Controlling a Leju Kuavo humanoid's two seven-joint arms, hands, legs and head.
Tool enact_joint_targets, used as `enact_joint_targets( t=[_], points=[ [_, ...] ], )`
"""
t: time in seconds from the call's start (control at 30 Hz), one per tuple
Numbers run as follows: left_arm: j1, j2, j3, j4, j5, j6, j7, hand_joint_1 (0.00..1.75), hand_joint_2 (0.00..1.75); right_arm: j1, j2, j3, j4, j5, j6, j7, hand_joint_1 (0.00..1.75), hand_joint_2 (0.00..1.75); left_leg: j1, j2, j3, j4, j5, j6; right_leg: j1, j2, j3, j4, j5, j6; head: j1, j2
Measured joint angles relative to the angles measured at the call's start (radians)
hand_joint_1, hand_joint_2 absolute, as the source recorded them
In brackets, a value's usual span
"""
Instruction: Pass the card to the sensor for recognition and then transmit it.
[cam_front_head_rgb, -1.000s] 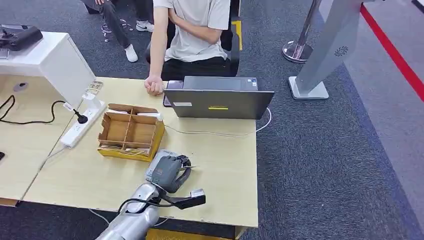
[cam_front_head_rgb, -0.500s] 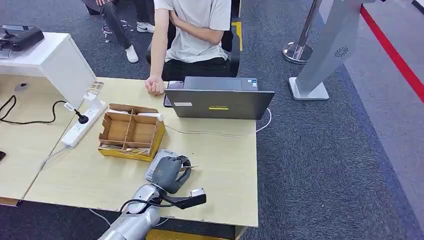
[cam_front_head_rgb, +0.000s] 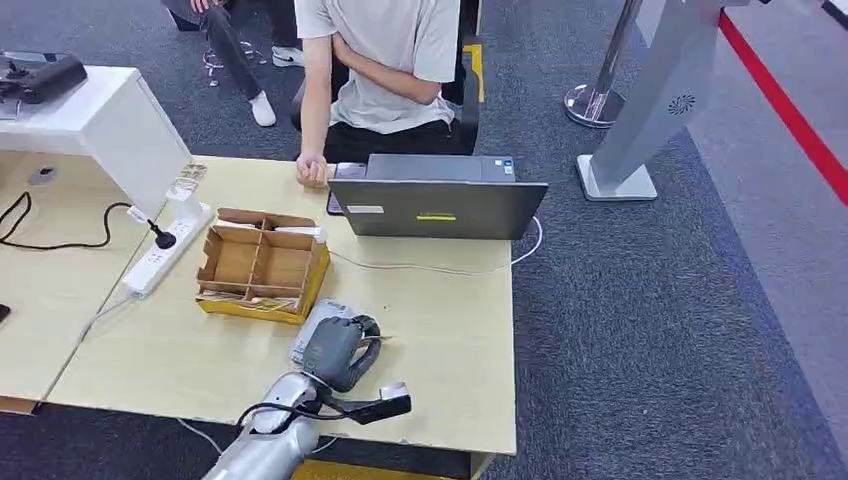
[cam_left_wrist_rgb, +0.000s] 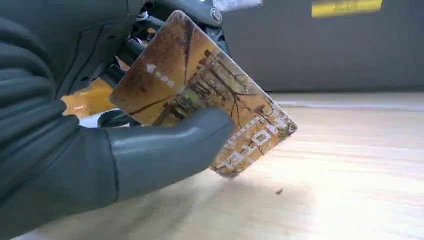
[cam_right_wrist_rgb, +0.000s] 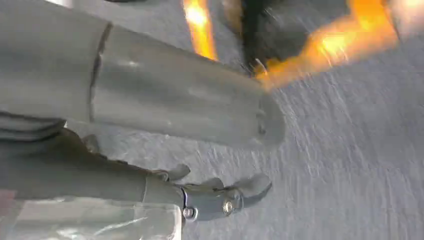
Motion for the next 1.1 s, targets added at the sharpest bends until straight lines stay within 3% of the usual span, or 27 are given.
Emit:
enact_joint_targets(
  t=[0.07,0.1,0.13,0.17,0.23,0.4,0.63,0.77,0.9,0.93,1.1],
  points=[
    [0.243,0.067,0.027,-0.37,-0.041,-0.048,0.133,1.75,1.75,0.133,0.062,0.008,-0.139,0.024,0.309,0.116,0.0,0.0,0.005,0.006,0.008,0.003,-0.009,-0.002,0.004,0.007,0.007,0.0,-0.007,-0.001,0.001,0.0],
    [0.307,0.096,0.028,-0.506,-0.066,-0.048,0.201,1.75,1.75,0.201,0.104,0.01,-0.264,0.002,0.426,0.196,0.0,0.0,0.004,-0.003,0.004,0.004,-0.009,-0.001,0.004,-0.001,0.006,0.0,-0.01,0.001,-0.001,0.0],
    [0.333,0.125,0.029,-0.593,-0.093,-0.044,0.252,1.75,1.75,0.264,0.134,0.017,-0.355,-0.018,0.5,0.262,0.0,0.0,0.004,-0.017,-0.001,0.003,-0.008,-0.001,0.003,-0.014,0.006,0.001,-0.013,0.001,-0.004,0.0],
    [0.354,0.138,0.03,-0.665,-0.123,-0.035,0.268,1.75,1.75,0.299,0.17,0.027,-0.416,-0.036,0.528,0.283,0.0,0.0,0.004,-0.021,-0.003,-0.001,-0.007,-0.002,0.003,-0.018,0.006,0.002,-0.015,-0.002,-0.01,0.0],
    [0.394,0.147,0.029,-0.774,-0.177,-0.03,0.283,1.75,1.75,0.316,0.204,0.033,-0.514,-0.051,0.495,0.287,0.0,0.0,0.004,-0.011,0.001,-0.002,-0.011,-0.006,0.004,-0.01,0.005,0.001,-0.016,-0.004,-0.013,0.0],
    [0.408,0.15,0.023,-0.925,-0.249,-0.039,0.302,1.75,1.75,0.332,0.248,0.052,-0.655,-0.073,0.453,0.3,0.0,0.0,0.004,-0.009,0.005,-0.001,-0.01,-0.002,0.004,-0.008,0.008,-0.001,-0.015,-0.002,-0.01,0.0],
    [0.429,0.151,0.022,-1.007,-0.296,-0.02,0.296,1.75,1.75,0.354,0.284,0.097,-0.727,-0.144,0.411,0.331,0.0,0.0,0.004,-0.009,0.006,0.0,-0.01,-0.002,0.004,-0.008,0.01,0.0,-0.014,-0.002,-0.009,0.0],
    [0.471,0.151,0.03,-1.036,-0.293,-0.005,0.291,1.75,1.75,0.378,0.289,0.162,-0.759,-0.259,0.343,0.377,0.0,0.0,0.004,-0.01,0.005,0.0,-0.01,-0.002,0.004,-0.008,0.01,0.0,-0.015,-0.002,-0.008,0.0],
    [0.486,0.15,0.057,-1.039,-0.286,-0.019,0.28,1.75,1.75,0.397,0.293,0.226,-0.785,-0.294,0.327,0.397,0.0,0.0,0.004,-0.009,0.005,0.0,-0.01,-0.002,0.004,-0.008,0.01,0.0,-0.015,-0.002,-0.009,0.0],
    [0.487,0.15,0.06,-1.039,-0.286,-0.028,0.28,1.75,1.75,0.398,0.295,0.234,-0.788,-0.295,0.327,0.398,0.0,0.0,0.004,-0.009,0.005,-0.001,-0.01,-0.002,0.004,-0.008,0.01,0.0,-0.015,-0.002,-0.009,0.0],
    [0.471,0.142,0.085,-1.031,-0.33,-0.201,0.338,1.75,1.75,0.404,0.296,0.257,-0.8,-0.311,0.319,0.408,0.0,0.0,0.004,-0.01,0.006,0.0,-0.01,-0.002,0.004,-0.009,0.009,0.0,-0.015,-0.002,-0.008,0.0]
  ],
)
